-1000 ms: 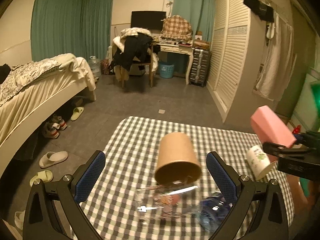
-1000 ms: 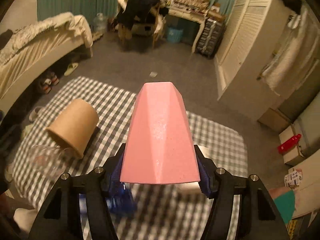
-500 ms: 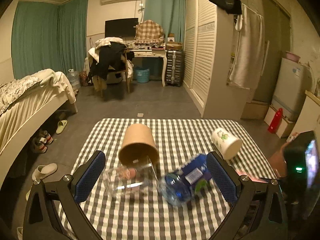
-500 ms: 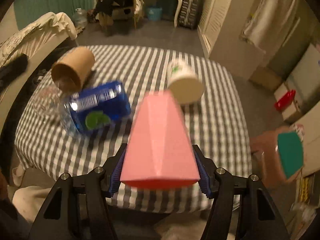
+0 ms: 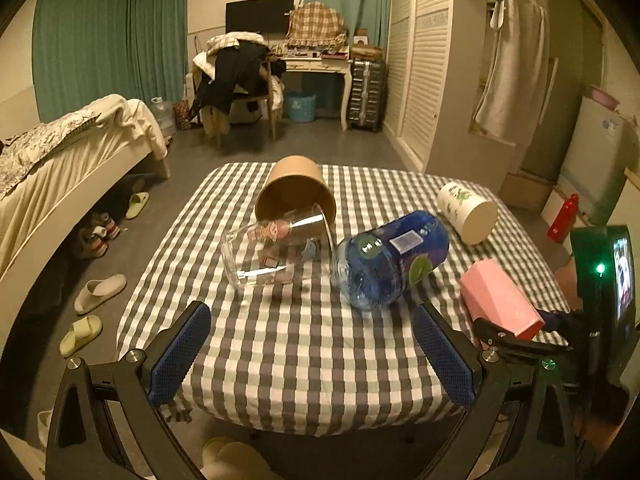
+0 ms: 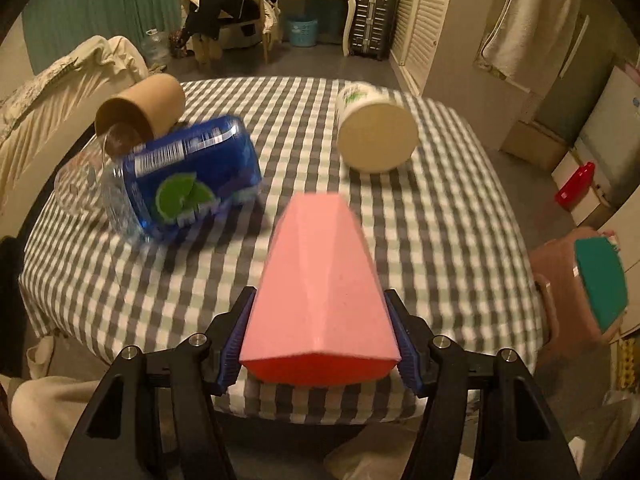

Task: Flip cup upside down
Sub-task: 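Lift the pink cup with the right tool and carry it toward the left tool, then grasp the pink cup with the left tool while the right tool releases it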

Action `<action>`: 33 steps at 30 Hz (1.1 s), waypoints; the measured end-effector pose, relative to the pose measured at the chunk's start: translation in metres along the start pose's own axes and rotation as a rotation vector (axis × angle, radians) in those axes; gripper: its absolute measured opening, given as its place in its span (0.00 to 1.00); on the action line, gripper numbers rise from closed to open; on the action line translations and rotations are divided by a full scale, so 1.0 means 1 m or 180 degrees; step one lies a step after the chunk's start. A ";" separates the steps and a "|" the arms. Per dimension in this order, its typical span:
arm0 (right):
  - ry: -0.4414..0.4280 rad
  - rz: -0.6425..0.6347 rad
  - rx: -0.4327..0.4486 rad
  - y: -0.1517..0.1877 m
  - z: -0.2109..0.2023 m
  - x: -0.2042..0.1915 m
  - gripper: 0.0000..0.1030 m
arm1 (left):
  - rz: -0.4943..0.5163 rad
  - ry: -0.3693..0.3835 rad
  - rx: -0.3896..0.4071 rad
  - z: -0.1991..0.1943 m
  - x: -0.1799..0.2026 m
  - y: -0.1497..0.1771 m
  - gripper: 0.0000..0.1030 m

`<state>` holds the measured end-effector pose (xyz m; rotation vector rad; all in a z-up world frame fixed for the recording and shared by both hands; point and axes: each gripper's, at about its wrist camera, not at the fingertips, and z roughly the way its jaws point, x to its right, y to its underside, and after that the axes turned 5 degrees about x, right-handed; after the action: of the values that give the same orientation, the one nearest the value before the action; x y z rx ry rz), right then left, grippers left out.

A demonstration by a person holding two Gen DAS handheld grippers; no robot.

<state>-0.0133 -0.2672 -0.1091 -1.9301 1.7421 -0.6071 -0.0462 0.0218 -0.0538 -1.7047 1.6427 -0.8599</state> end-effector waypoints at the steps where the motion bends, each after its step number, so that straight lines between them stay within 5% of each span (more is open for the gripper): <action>1: -0.0012 -0.0003 0.0037 0.001 0.000 0.001 0.60 | 0.0019 -0.0012 -0.0009 0.001 0.004 0.001 1.00; 14: -0.0147 -0.0115 0.0145 -0.025 0.023 -0.004 0.62 | 0.0161 -0.0159 -0.0077 0.017 0.026 -0.003 1.00; 17: -0.0316 -0.0118 0.0184 -0.029 0.013 -0.001 0.88 | 0.0161 -0.0184 -0.0095 0.018 0.027 -0.007 1.00; 20: -0.0452 -0.0031 0.0398 -0.041 -0.017 0.017 0.89 | 0.0120 -0.0168 -0.0157 0.016 0.027 -0.012 1.00; 26: -0.0104 -0.0089 0.0649 -0.071 -0.064 0.051 0.93 | 0.0040 -0.0074 -0.0259 0.009 0.036 -0.031 1.00; 33: -0.0041 0.0051 0.0810 -0.089 -0.080 0.093 0.93 | 0.0148 -0.0020 -0.0307 0.017 0.073 -0.041 1.00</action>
<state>0.0173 -0.3562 0.0096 -1.7390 1.5857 -0.7685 -0.0063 -0.0498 -0.0286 -1.7249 1.7377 -0.7638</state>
